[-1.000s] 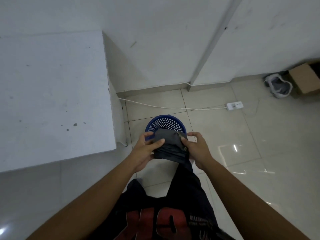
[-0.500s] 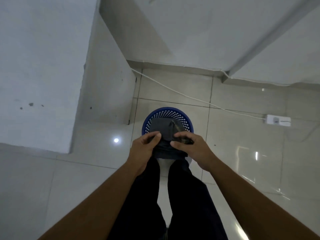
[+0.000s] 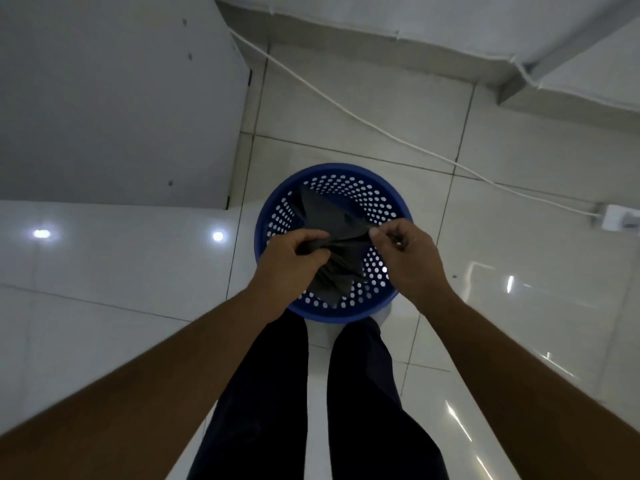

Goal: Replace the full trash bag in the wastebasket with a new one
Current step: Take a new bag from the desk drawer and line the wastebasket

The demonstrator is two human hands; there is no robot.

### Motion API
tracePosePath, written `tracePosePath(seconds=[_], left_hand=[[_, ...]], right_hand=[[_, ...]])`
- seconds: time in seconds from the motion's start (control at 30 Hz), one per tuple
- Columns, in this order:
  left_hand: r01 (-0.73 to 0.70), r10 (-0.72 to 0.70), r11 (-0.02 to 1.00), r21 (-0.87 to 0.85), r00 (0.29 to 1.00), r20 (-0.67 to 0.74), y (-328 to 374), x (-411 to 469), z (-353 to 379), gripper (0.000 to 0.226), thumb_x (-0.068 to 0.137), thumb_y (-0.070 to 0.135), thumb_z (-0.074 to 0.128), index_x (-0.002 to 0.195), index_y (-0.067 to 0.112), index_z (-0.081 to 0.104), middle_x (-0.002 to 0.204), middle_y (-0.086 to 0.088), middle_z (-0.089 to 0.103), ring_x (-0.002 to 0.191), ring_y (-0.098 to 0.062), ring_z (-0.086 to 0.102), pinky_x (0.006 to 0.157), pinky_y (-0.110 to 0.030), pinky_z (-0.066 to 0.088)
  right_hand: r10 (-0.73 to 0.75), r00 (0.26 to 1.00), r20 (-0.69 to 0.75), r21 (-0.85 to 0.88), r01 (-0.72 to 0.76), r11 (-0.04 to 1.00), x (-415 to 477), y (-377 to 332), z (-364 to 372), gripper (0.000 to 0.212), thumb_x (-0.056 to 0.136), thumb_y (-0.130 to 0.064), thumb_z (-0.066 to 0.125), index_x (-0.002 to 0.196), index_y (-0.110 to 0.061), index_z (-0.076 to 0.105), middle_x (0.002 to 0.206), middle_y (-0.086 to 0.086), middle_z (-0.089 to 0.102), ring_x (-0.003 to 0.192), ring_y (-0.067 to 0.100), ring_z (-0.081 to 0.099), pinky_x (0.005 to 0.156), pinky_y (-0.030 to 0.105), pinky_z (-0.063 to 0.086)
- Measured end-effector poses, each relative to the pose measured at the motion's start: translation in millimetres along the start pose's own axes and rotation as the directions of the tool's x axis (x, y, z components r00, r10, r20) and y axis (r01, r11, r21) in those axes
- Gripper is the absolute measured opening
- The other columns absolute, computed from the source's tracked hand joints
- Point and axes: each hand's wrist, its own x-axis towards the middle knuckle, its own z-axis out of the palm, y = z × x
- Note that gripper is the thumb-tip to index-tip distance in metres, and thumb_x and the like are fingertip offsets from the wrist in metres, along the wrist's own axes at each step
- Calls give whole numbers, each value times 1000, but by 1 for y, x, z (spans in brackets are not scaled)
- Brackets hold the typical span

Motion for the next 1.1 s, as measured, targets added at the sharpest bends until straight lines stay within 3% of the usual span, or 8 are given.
tracePosePath(seconds=[0.1,0.2,0.3,0.4,0.53,0.77,0.9,1.1], left_hand=[[-3,4,999,41,1000,-29,-13,11,3,18,86,15,69,97,30,68,105,2,69,96,-11,64,79,-18,52],[-21,26,996,89,998,-58,-21,14,3,16,85,22,70,98,32,70,118,-2,63,107,-15,60,94,-27,51],[-26,34,994,109,997,-73,-22,14,1,19,83,37,71,101,31,74,122,-3,61,110,-13,60,99,-29,50],[-12,12,1000,28,1000,-7,-19,13,-4,20,88,25,68,106,20,74,98,8,71,90,2,64,91,-21,53],[156,-141,964,-217,986,85,-14,12,-6,17,91,19,63,106,23,72,109,-3,73,104,-20,68,97,-41,52],[199,-198,870,-452,979,49,-16,10,-7,19,98,6,49,112,8,62,111,-16,68,98,-27,68,76,-35,61],[220,-217,858,-464,974,61,-19,7,-5,10,96,12,55,104,10,60,105,-15,67,92,-25,66,76,-39,60],[209,-146,905,-370,971,190,-25,-2,-5,6,93,11,60,98,9,61,87,-8,70,80,-21,65,83,-44,58]], right_hand=[[34,999,-31,20,-33,999,5,6,14,20,96,-33,59,95,-13,61,88,-4,67,79,3,61,70,15,49],[175,984,27,332,-174,927,-1,0,20,11,96,-20,61,96,-10,57,100,8,68,86,18,72,68,32,62],[243,968,57,561,-233,794,-5,-9,22,14,90,-6,66,97,-13,55,110,12,67,93,19,70,65,26,60],[285,954,95,651,-276,707,-4,-16,24,31,85,0,69,109,-13,55,113,9,66,98,18,69,69,25,59],[322,931,170,765,-331,553,1,-20,25,41,84,2,69,121,-2,53,116,12,66,100,23,70,83,33,60],[226,916,331,454,-364,813,-2,-4,14,23,82,-9,74,104,-2,71,101,16,75,96,32,72,87,42,59],[245,908,339,464,-388,796,-9,3,13,26,89,-7,67,115,-6,65,111,16,71,101,33,70,83,43,60],[323,877,354,798,-464,385,-14,-2,13,33,98,-12,52,126,4,57,118,22,69,107,35,68,89,42,58]])
